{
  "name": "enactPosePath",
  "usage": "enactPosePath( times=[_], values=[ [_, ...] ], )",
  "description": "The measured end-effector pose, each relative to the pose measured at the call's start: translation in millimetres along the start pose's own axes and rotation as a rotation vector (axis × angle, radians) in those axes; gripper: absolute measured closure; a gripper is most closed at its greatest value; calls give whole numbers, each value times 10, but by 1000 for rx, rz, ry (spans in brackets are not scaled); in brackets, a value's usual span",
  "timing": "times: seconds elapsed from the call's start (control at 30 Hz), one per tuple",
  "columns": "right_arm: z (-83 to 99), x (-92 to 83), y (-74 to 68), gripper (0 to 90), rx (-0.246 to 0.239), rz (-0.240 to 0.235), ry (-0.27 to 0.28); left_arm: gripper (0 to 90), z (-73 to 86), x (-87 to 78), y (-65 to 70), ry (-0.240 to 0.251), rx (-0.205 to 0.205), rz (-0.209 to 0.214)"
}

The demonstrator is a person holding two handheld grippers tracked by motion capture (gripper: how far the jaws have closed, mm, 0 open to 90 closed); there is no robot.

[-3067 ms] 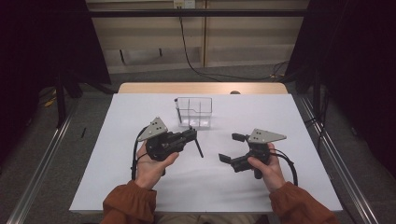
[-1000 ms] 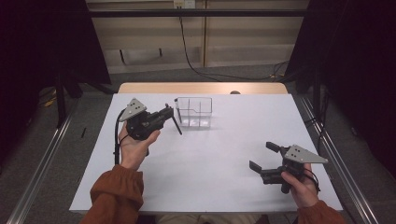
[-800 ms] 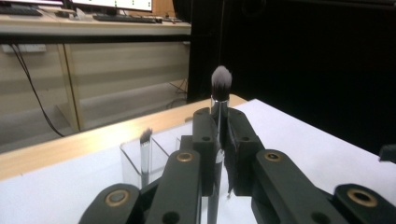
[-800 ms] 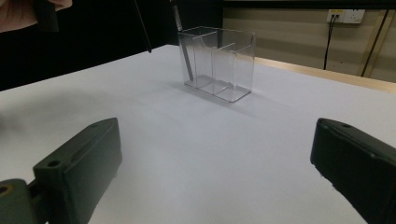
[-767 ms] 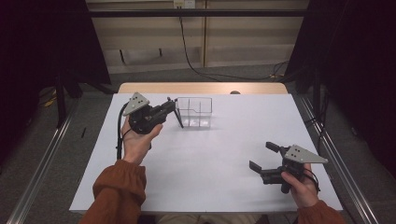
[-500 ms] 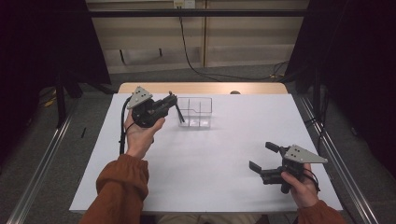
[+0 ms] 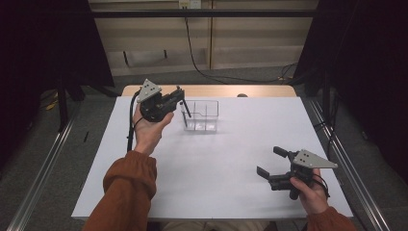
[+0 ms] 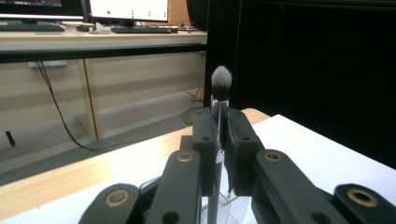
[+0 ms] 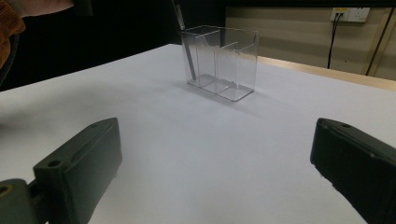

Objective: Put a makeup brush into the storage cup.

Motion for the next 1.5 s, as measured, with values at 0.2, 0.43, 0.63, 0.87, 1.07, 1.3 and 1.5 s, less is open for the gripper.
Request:
enactPosePath(
  times=[0.2,0.43,0.63,0.87,1.07,1.3,1.5],
  values=[
    [2,1,-4,17,0,1,1,841,-15,77,-54,4,2,-22],
    [4,1,-7,14,-3,0,0,840,8,156,-104,-1,-11,-42],
    [5,1,-10,14,-2,-3,0,840,48,208,-74,-16,3,-35],
    [8,3,-15,14,-2,-6,-3,840,121,262,-32,-55,25,-29],
    [9,5,-13,14,-3,-6,-3,838,165,275,-31,-78,26,-25],
    [10,6,-9,15,-3,-2,-5,833,205,289,-29,-91,24,-14],
    [9,5,-6,15,-2,-1,-3,830,223,297,-21,-94,23,-7]
  ],
)
Point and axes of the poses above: each handheld gripper's, and its own axes: x roughly forward along the jaws, z roughly out of its underside, y roughly to its right, the point moved 4 cm from there along x, roughly forward along the jaws, and after that the axes turned 2 degrees about y, right-handed, at the moved point
